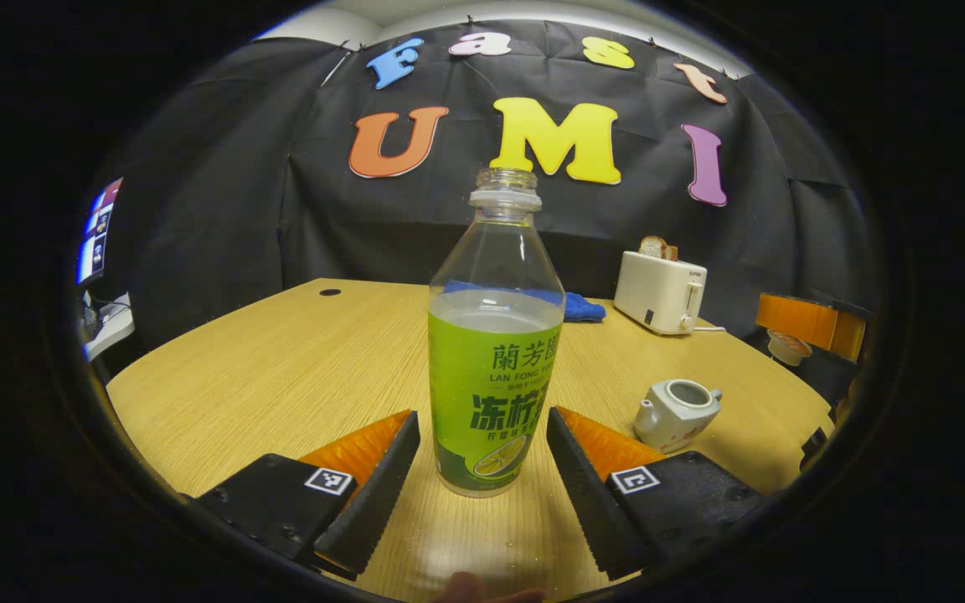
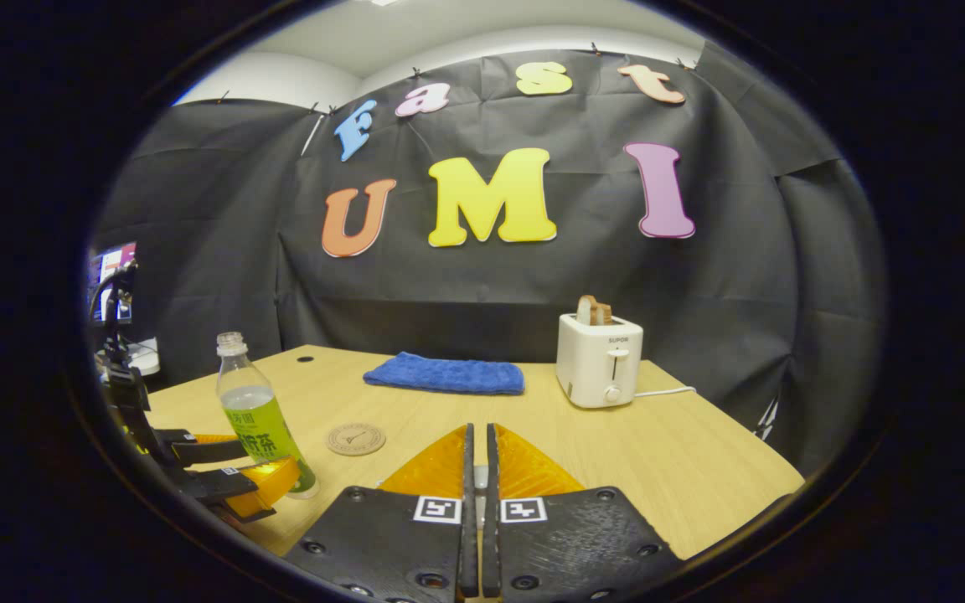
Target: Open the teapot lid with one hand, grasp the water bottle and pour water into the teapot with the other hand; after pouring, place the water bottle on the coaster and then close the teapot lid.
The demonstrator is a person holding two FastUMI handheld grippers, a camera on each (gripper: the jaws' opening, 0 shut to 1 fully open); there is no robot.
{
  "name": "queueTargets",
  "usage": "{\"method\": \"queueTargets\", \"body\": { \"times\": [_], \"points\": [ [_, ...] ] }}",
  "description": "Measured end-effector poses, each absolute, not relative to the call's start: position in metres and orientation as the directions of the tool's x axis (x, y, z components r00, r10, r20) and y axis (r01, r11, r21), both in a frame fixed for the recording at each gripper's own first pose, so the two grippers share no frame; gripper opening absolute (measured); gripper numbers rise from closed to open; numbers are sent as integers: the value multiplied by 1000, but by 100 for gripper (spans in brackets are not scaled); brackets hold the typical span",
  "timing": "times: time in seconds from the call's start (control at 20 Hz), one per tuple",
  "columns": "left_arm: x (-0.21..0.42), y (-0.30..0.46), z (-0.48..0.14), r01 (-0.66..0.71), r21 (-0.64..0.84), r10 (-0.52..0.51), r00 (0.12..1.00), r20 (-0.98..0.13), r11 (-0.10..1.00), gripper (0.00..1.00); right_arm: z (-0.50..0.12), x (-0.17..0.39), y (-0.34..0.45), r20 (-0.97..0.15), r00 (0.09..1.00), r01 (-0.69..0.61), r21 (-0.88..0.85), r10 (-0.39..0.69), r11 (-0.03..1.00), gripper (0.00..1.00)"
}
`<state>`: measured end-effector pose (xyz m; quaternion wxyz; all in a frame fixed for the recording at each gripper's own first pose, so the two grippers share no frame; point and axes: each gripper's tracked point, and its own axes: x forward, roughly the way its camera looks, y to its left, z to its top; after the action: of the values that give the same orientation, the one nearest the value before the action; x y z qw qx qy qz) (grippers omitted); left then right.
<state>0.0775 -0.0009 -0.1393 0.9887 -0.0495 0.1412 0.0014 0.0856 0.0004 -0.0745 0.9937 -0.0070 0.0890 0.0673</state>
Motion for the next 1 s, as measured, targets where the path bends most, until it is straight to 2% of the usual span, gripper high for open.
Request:
{"method": "queueTargets", "body": {
  "times": [0.05,0.25,0.35,0.6,0.8,1.0],
  "points": [
    [79,-1,-139,-15,-91,-10,961,-278,996,95,-76,86,0,-182,973,-141,0,138,990,2],
    [81,1,-138,-15,-58,-2,960,-280,998,82,-78,82,0,-185,971,-151,13,151,988,2],
    [81,1,-137,-6,-19,0,956,-293,1000,80,-79,82,-3,-187,970,-151,24,153,988,2],
    [78,19,-117,-12,197,70,955,-287,980,76,-86,81,-12,-201,966,-157,51,165,986,2],
    [73,28,-103,16,414,109,954,-277,910,75,-90,82,-21,-215,963,-155,48,162,987,2],
    [69,37,-96,35,561,153,946,-284,827,74,-93,81,-30,-223,962,-156,38,160,987,2]
  ]
}}
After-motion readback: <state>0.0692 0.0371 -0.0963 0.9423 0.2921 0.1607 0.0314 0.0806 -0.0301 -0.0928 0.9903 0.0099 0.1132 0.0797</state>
